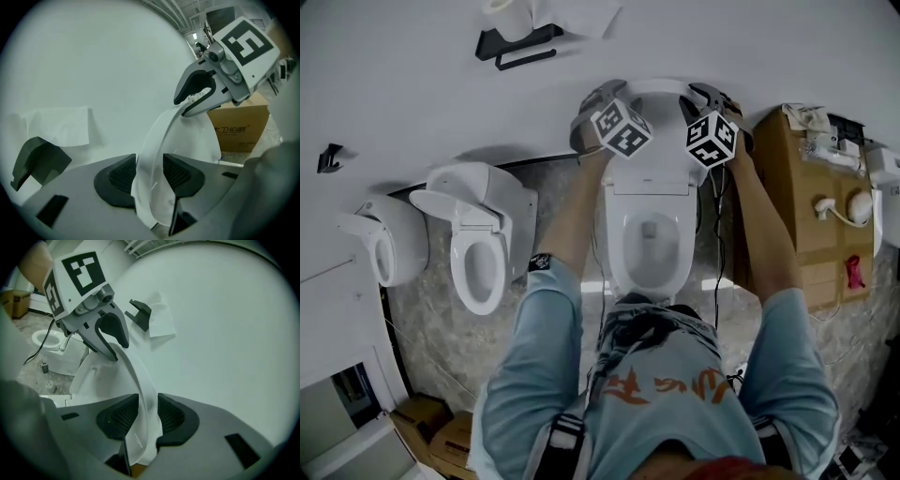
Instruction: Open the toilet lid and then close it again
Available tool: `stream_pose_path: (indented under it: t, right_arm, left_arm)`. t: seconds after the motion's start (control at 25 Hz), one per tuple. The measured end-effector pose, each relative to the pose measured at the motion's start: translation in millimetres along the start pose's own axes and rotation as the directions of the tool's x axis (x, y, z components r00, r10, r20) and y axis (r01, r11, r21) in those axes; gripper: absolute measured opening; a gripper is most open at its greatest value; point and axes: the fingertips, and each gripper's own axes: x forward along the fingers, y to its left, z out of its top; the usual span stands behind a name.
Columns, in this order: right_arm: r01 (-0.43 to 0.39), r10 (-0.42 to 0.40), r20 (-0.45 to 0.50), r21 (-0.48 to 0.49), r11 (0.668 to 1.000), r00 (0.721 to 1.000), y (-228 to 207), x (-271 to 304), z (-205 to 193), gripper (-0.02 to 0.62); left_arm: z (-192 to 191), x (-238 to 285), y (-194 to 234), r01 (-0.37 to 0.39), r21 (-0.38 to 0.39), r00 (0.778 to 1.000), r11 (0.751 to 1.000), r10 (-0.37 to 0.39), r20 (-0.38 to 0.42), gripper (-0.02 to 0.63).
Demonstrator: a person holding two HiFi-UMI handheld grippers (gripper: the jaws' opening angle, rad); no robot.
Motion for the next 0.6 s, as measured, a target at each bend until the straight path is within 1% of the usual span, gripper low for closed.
stream_pose_path:
  t: [0.04,0.12,0.28,0.32,0.44,0.6]
  right_arm:
    - [-0.002,0.002,-0.002,-0.007,1.000,1.000,-0.5,1.7,0.7,0.143]
    - [0.001,-0.001,-0.009,-0.024,1.000,1.000,-1.9,4.6,1.0,0.135]
    - [0.004,-0.005,-0.014,-0.029,1.000,1.000,-2.8,4.7,2.3,0.109]
    - [0.000,0.000,-0.014,-0.029,1.000,1.000,-1.4,3.6,2.4,0.109]
    - [-0.017,0.016,-0.013,-0.032,0.999,1.000,1.4,-2.0,1.0,0.106]
    - [-0.016,0.016,0.017,-0.031,0.999,1.000,6.1,-15.4,2.7,0.110]
  left_arm:
    - [-0.7,0.8,1.7,-0.003,0.014,1.000,1.000,0.003,-0.003,0.173]
    - [-2.7,3.7,2.4,0.005,0.038,1.000,0.999,-0.005,-0.019,0.157]
    - [-6.3,8.8,0.6,0.026,0.057,0.998,0.998,-0.023,-0.051,0.155]
    - [-6.8,9.4,0.2,0.030,0.053,0.998,0.998,-0.027,-0.051,0.162]
    - [-5.8,4.0,-2.4,0.049,0.046,0.998,0.998,-0.047,-0.042,0.135]
    - [-6.4,-9.1,-8.2,0.040,0.094,0.999,0.995,-0.036,-0.039,0.124]
